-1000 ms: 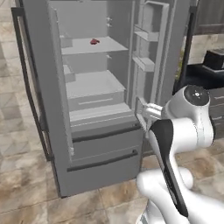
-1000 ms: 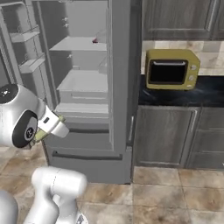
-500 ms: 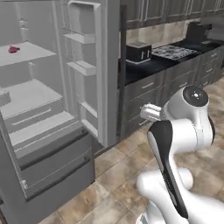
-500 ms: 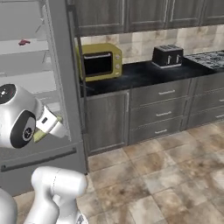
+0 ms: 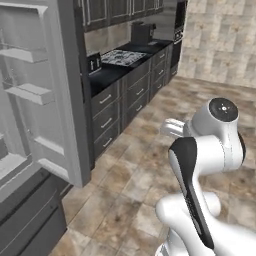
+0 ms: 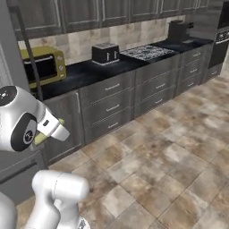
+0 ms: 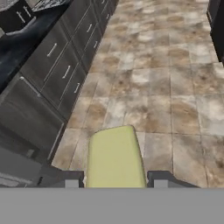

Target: Retrieve the butter from the fridge and place it on a plate on the dining table. Then retrieve the butter knife by the fridge and place it near the plate.

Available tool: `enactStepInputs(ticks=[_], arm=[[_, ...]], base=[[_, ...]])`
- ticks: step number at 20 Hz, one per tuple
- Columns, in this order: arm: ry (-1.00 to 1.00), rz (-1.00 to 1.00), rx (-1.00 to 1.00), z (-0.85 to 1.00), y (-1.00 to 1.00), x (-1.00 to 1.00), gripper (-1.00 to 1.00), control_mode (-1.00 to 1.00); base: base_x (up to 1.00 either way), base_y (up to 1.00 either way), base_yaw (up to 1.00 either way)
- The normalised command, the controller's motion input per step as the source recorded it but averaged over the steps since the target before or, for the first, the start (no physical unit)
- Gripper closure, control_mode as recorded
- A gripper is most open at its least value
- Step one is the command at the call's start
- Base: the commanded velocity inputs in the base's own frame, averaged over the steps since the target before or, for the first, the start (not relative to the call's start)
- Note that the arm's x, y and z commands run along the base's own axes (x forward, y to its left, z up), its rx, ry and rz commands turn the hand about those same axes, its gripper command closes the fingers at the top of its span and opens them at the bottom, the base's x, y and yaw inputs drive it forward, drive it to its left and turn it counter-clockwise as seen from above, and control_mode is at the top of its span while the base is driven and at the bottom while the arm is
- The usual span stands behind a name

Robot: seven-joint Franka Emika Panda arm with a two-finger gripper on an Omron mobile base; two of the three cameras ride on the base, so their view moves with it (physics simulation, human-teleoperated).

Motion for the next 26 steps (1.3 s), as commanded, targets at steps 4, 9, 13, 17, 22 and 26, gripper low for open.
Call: enactStepInputs(ticks=[4, 9, 13, 17, 22, 26], arm=[[0.00, 0.00, 0.00, 0.00, 0.00, 0.00, 1.00, 1.00], [0.00, 0.00, 0.00, 0.00, 0.00, 0.00, 1.00, 1.00], [0.00, 0.00, 0.00, 0.00, 0.00, 0.00, 1.00, 1.00], [0.00, 0.00, 0.00, 0.00, 0.00, 0.00, 1.00, 1.00], [0.00, 0.00, 0.00, 0.00, 0.00, 0.00, 1.00, 1.00], [0.00, 0.00, 0.00, 0.00, 0.00, 0.00, 1.00, 1.00]], base=[[0.00, 0.00, -0.49], [-0.01, -0.08, -0.29], [0.00, -0.05, -0.13], [0.00, -0.21, -0.08], [0.02, -0.29, -0.10], [0.13, -0.45, -0.12]])
